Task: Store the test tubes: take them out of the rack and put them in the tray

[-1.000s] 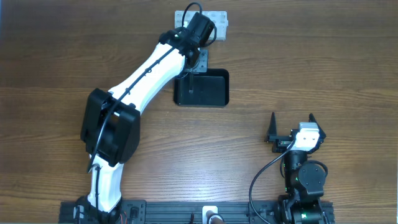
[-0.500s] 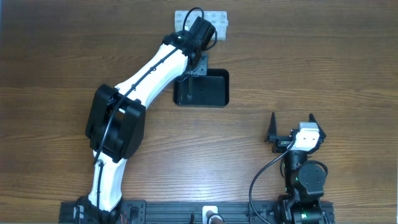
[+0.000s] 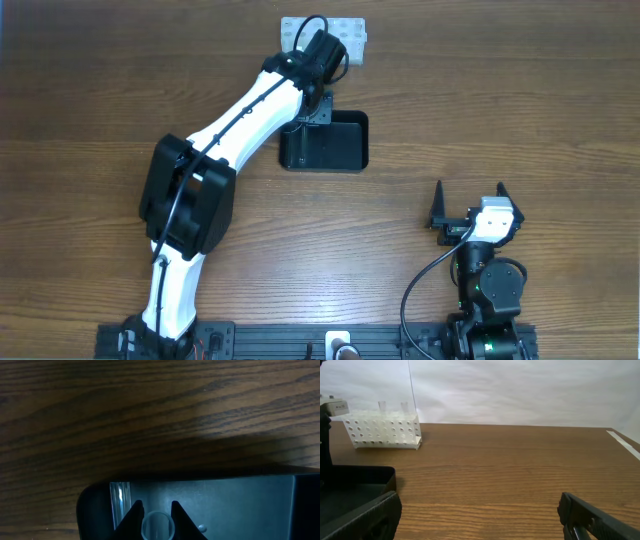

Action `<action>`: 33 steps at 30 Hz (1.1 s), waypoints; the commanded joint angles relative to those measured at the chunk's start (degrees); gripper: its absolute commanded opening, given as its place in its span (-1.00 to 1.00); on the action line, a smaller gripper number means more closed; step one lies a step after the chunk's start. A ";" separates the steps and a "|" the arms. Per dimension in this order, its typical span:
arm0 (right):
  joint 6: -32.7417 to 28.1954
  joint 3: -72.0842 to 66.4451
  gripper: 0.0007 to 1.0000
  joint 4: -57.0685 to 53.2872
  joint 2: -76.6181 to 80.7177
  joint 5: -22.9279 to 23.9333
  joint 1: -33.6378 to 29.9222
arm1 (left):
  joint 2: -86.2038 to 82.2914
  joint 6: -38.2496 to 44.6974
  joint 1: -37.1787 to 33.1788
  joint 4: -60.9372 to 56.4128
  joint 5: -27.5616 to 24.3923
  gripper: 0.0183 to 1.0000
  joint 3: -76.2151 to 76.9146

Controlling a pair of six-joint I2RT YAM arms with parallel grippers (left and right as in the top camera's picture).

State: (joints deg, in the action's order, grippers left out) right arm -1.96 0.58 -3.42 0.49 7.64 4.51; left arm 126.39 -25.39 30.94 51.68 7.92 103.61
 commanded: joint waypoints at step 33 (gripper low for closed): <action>0.15 -0.28 0.98 -0.20 0.00 0.79 -0.35 | -56.76 16.09 -11.65 -25.29 3.78 1.00 -25.20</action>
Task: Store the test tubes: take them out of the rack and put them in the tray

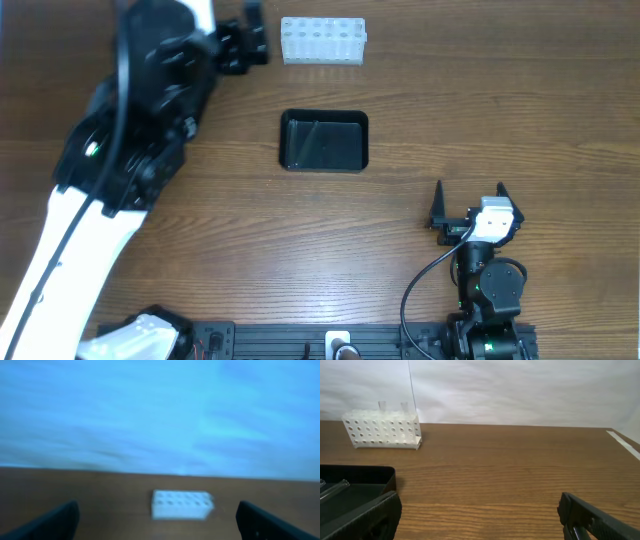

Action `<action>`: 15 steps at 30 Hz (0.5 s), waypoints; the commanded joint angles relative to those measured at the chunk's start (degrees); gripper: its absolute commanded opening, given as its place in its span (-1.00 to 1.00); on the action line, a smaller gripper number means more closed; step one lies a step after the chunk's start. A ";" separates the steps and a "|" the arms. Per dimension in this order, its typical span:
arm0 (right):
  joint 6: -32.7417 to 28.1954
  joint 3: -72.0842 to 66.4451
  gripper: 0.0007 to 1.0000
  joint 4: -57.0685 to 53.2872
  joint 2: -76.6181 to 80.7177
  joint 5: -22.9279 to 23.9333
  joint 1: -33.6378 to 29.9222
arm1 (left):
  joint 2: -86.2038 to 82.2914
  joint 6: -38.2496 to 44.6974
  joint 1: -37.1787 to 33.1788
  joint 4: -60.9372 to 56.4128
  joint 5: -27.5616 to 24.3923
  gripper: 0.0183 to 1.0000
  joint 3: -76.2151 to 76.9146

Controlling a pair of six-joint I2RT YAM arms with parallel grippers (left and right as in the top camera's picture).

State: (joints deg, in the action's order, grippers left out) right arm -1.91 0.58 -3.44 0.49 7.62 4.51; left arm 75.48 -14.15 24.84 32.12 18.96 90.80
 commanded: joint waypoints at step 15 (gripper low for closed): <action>0.11 -0.28 0.99 -0.17 0.00 0.81 -0.35 | -46.64 11.23 -22.51 -31.50 -23.26 1.00 -67.10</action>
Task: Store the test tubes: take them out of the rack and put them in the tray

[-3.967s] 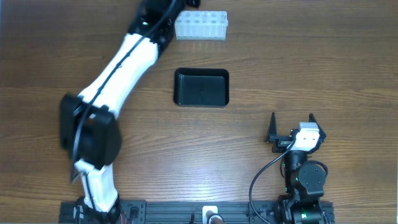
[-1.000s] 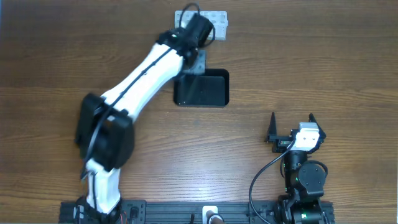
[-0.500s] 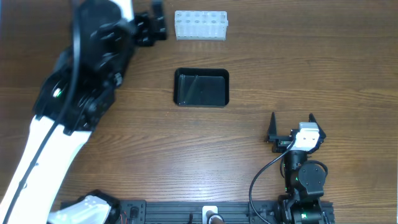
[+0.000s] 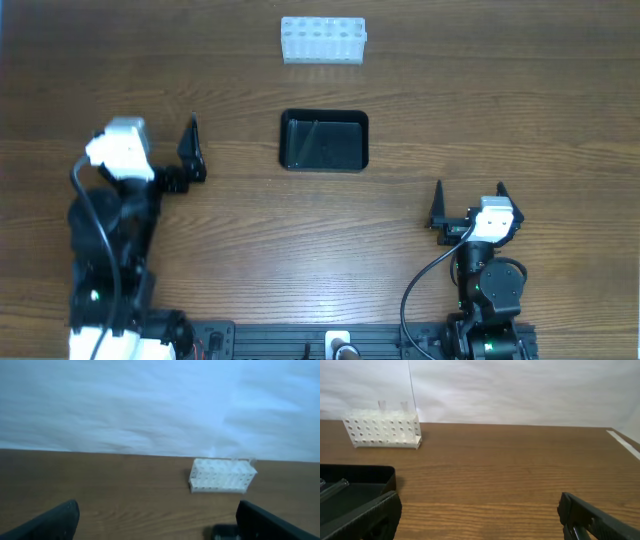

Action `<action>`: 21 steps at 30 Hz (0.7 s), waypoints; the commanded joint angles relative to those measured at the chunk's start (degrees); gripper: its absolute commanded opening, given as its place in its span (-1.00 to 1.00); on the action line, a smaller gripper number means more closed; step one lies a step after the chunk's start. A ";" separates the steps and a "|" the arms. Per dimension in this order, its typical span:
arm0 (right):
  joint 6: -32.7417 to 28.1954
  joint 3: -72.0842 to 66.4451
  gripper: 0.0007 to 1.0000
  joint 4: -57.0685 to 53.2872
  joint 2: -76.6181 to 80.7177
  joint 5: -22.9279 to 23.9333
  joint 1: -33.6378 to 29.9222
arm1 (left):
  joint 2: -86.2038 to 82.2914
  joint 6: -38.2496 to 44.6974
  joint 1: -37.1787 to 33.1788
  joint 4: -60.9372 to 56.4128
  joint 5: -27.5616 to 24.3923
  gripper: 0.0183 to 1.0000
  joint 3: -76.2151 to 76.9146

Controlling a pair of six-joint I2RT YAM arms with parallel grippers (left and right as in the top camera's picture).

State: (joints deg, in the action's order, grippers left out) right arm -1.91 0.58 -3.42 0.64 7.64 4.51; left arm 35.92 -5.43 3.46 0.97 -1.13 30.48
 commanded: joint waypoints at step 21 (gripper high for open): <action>0.11 -0.28 0.99 -0.20 -0.15 0.79 -0.35 | -30.80 5.25 -3.37 -0.39 -7.30 0.99 -25.97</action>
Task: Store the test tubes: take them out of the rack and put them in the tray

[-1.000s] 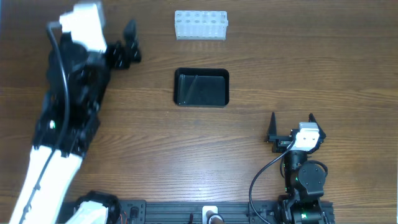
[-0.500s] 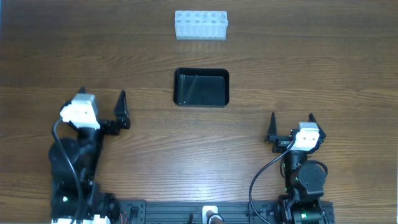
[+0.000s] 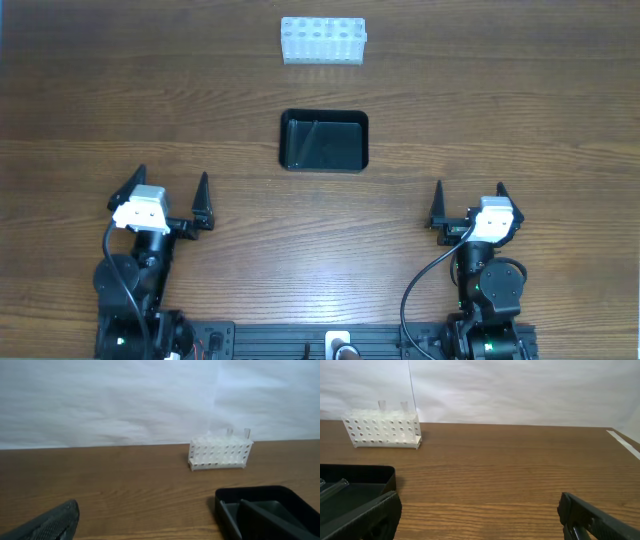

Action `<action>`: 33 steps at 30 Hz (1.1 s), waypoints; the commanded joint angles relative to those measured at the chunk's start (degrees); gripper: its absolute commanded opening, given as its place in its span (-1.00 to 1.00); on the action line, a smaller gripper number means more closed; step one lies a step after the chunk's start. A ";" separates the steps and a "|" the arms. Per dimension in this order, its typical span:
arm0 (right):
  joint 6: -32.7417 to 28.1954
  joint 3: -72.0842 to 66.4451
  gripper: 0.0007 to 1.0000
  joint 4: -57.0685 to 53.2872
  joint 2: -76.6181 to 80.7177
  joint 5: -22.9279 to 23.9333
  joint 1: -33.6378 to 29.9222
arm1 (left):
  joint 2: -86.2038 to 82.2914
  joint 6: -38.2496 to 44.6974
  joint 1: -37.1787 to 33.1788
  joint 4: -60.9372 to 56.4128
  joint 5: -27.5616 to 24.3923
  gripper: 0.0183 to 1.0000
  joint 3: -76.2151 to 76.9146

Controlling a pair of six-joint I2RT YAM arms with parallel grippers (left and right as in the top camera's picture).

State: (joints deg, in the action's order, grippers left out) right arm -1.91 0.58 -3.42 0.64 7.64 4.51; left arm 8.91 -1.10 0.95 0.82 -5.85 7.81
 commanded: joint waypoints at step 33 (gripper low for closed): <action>0.11 -0.28 0.98 -0.20 -0.15 0.79 -0.35 | -8.63 0.87 -0.85 2.82 -2.64 1.00 -7.48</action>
State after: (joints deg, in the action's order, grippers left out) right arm -1.91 0.58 -3.42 0.64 7.64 4.51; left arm 0.84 -1.04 0.38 3.66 -7.55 0.67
